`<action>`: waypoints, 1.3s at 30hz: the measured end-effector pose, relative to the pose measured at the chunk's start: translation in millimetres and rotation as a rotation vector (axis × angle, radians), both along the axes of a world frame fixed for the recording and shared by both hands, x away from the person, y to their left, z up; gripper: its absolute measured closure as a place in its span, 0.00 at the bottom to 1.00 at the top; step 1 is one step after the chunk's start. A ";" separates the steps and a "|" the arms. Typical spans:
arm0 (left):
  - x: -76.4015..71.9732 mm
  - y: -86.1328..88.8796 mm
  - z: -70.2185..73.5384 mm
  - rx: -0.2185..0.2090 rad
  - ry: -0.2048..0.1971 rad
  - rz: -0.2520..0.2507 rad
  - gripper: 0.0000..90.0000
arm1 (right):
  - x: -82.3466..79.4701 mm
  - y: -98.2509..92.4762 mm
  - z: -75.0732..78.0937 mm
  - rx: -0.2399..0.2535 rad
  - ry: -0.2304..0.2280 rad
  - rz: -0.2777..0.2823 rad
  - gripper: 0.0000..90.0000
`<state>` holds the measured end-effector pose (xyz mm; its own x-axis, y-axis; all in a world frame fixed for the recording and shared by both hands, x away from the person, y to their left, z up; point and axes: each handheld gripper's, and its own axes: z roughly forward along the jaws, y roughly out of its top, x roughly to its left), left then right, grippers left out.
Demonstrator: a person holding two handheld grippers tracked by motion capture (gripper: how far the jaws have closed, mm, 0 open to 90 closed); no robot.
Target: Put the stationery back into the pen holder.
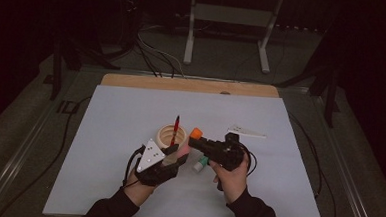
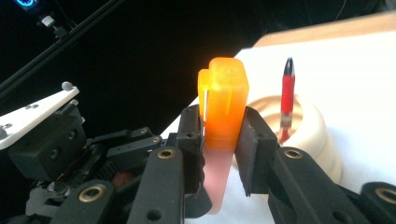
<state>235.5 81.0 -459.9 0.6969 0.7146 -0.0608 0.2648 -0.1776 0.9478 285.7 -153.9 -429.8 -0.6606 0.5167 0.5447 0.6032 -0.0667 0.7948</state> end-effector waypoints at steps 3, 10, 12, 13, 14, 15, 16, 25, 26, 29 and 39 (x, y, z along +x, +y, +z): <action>-0.2 3.7 2.2 -0.011 0.002 -0.010 0.56 | -1.4 -0.4 7.0 -0.026 -0.059 -0.008 0.82; 0.5 14.6 4.1 -0.017 0.013 -0.004 0.49 | -0.5 0.8 16.3 -0.093 -0.157 -0.021 0.82; 0.5 18.5 3.8 -0.028 0.024 0.001 0.47 | 0.8 1.5 18.6 -0.103 -0.171 -0.022 0.82; 0.8 20.5 3.7 -0.032 0.028 0.004 0.45 | 1.2 2.3 19.9 -0.111 -0.180 -0.024 0.82; 1.0 22.6 3.5 -0.036 0.034 0.007 0.42 | 1.7 2.8 21.0 -0.119 -0.196 -0.028 0.82; 1.1 24.2 3.1 -0.037 0.035 0.019 0.41 | 2.3 3.3 22.2 -0.119 -0.200 -0.028 0.82; 1.2 26.3 2.7 -0.042 0.035 0.023 0.39 | 3.2 3.8 23.2 -0.126 -0.206 -0.029 0.82; 3.5 38.7 -3.3 -0.050 0.058 0.009 0.18 | 8.5 11.5 27.3 -0.155 -0.247 -0.048 0.82; 3.4 39.7 -3.8 -0.050 0.057 0.006 0.17 | 9.3 12.3 28.0 -0.158 -0.250 -0.050 0.82; 3.1 42.5 -5.1 -0.046 0.049 0.002 0.10 | 11.7 13.9 30.0 -0.157 -0.254 -0.052 0.82; 3.3 49.9 -13.9 -0.031 0.048 0.031 0.01 | 23.1 25.7 38.0 -0.156 -0.263 -0.054 0.82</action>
<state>238.7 130.9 -473.9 0.6701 0.7331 -0.1160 0.3151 -0.1394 0.9388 308.8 -128.2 -391.8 -0.7375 0.6191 0.2697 0.3743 0.0423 0.9264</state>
